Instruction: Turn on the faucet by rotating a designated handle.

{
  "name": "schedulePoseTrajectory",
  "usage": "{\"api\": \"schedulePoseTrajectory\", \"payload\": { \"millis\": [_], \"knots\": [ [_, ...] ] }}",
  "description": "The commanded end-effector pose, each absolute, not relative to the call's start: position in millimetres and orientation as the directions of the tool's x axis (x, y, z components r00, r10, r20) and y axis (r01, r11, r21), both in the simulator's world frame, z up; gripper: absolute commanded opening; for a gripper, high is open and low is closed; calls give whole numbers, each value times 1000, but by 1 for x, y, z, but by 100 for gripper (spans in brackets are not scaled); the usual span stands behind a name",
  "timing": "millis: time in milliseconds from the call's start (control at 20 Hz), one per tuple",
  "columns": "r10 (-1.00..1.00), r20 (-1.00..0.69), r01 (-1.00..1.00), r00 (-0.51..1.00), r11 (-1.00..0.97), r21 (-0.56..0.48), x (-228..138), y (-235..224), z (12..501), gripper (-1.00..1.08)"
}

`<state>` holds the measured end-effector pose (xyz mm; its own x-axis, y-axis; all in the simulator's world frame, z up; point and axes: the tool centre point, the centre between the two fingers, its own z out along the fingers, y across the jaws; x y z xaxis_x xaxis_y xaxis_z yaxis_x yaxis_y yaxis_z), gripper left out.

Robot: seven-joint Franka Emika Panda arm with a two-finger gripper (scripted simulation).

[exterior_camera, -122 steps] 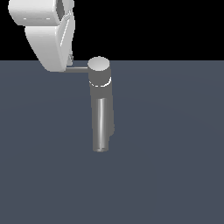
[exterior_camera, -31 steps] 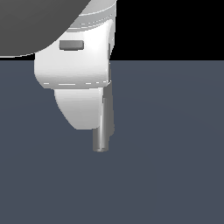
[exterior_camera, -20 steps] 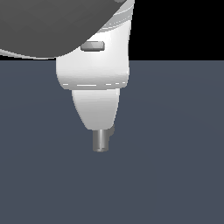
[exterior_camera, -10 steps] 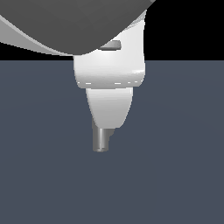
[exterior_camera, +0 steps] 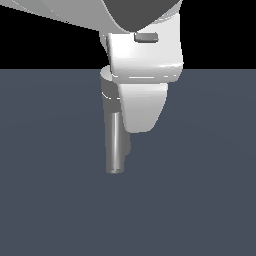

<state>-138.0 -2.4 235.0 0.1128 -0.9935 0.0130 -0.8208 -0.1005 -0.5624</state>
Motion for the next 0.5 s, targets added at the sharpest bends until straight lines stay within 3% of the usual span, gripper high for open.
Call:
{"api": "schedulePoseTrajectory", "payload": {
  "millis": [0,450],
  "knots": [
    [-998,6,-825,65,-57,-562,-132,-27,237,-100],
    [-999,4,-828,52,-45,-559,-116,-54,246,-100]
  ]
}}
